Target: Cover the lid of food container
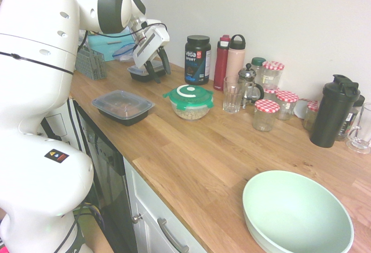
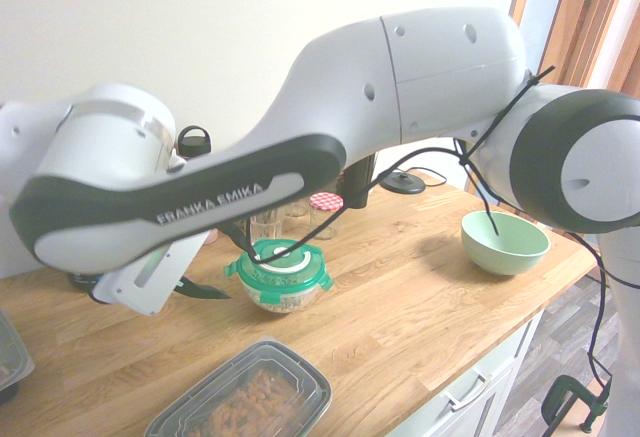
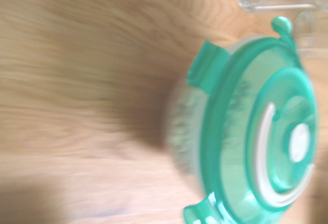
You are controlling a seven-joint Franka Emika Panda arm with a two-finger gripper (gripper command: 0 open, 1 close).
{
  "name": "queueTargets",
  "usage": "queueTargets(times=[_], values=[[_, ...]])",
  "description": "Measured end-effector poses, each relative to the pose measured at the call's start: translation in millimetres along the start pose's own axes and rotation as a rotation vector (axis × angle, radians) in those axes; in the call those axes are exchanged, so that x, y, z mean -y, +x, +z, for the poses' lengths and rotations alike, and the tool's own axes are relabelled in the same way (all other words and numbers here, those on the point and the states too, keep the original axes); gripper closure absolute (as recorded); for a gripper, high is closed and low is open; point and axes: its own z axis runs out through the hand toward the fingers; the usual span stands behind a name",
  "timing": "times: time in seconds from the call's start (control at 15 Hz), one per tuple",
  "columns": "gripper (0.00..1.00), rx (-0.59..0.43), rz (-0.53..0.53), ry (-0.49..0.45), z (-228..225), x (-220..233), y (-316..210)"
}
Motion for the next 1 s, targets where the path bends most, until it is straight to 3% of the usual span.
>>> queueTargets(times=[0.2, 0.53, 0.73, 1.0], values=[[0.00, 0.157, -0.037, 0.127, -6.8, -50.2, 49.8], [0.00, 0.385, -0.147, 0.377, 44.0, -130.2, 125.0], [0.00, 0.390, -0.161, 0.537, 79.1, -170.5, 150.6], [0.00, 0.369, -0.092, 0.559, 153.5, -227.5, 163.3]])
